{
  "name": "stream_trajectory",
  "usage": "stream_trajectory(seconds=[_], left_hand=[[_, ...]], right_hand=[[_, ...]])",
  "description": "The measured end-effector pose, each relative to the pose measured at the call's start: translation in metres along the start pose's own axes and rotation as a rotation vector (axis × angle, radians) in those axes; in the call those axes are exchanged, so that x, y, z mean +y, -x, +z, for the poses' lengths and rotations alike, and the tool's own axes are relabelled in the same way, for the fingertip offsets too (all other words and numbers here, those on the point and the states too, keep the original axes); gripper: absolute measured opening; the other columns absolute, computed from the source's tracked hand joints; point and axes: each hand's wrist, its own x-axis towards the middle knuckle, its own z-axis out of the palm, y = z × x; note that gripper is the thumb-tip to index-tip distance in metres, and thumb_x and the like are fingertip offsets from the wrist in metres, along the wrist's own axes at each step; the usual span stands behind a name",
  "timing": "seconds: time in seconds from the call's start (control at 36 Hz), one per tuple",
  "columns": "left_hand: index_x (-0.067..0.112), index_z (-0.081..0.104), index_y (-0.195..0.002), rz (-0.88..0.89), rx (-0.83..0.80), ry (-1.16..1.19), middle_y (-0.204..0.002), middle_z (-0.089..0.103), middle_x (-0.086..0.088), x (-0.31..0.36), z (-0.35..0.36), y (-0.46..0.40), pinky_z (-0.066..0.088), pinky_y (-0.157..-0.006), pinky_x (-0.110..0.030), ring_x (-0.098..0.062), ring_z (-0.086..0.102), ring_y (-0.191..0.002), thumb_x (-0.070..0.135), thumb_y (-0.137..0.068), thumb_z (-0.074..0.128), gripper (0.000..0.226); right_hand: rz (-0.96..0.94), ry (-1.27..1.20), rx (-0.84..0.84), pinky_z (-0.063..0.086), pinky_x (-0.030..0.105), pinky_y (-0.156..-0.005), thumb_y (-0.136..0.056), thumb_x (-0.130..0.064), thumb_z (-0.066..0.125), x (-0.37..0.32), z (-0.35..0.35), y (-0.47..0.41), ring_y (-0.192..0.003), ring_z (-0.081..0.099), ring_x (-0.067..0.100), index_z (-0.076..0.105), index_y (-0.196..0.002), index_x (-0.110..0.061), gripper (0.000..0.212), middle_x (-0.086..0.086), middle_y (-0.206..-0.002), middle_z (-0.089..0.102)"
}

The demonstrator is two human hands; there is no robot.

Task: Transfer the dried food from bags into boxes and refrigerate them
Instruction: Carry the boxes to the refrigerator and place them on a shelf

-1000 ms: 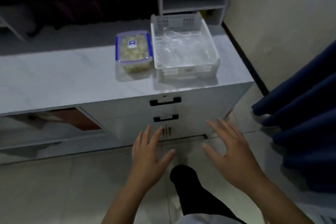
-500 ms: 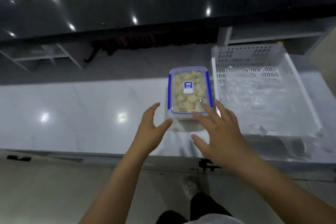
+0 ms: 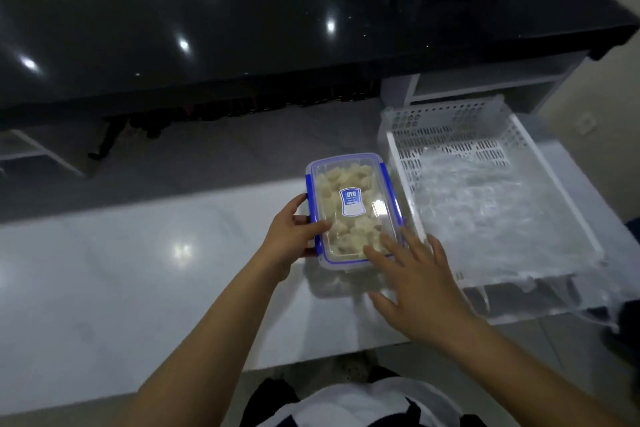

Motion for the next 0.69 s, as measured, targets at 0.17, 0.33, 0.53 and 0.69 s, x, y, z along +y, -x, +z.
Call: stream_trajectory(seconds=[0.17, 0.33, 0.53, 0.69], left_hand=[[0.037, 0.047, -0.143, -0.003, -0.11, -0.072, -0.098, 0.076, 0.003, -0.006, -0.048, 0.007, 0.06, -0.057, -0.032, -0.015, 0.076, -0.084, 0.016, -0.084, 0.08, 0.071], [0.047, 0.054, -0.134, -0.028, -0.199, -0.149, -0.104, 0.074, 0.001, -0.021, -0.125, 0.023, 0.062, -0.064, -0.037, -0.018, 0.075, -0.09, 0.02, -0.081, 0.082, 0.065], [0.054, 0.056, -0.128, -0.027, -0.261, -0.184, -0.11, 0.069, -0.003, -0.041, -0.183, 0.042, 0.061, -0.063, -0.035, -0.018, 0.075, -0.089, 0.022, -0.078, 0.085, 0.067], [0.048, 0.05, -0.136, -0.001, -0.302, -0.212, -0.113, 0.066, -0.003, -0.047, -0.193, 0.052, 0.064, -0.067, -0.04, -0.023, 0.073, -0.094, 0.023, -0.082, 0.081, 0.067]], right_hand=[[0.033, -0.249, 0.017, 0.009, 0.041, -0.122, -0.092, -0.056, 0.054, -0.037, 0.001, 0.004, -0.151, 0.017, 0.017, 0.042, -0.145, -0.047, 0.055, -0.017, -0.157, 0.033], [0.416, -1.071, 0.248, 0.051, 0.031, -0.094, -0.084, -0.034, 0.076, -0.073, -0.003, -0.014, -0.111, 0.06, 0.004, 0.06, -0.132, -0.042, 0.051, -0.017, -0.131, 0.058], [0.678, -1.603, 0.058, 0.06, 0.035, -0.066, -0.086, -0.015, 0.074, -0.114, 0.031, -0.021, -0.087, 0.076, 0.023, 0.065, -0.125, -0.026, 0.041, 0.006, -0.102, 0.077], [0.677, -1.756, 0.084, 0.058, 0.032, -0.059, -0.087, -0.005, 0.07, -0.143, 0.052, -0.008, -0.083, 0.076, 0.028, 0.066, -0.122, -0.023, 0.039, 0.015, -0.099, 0.077]])
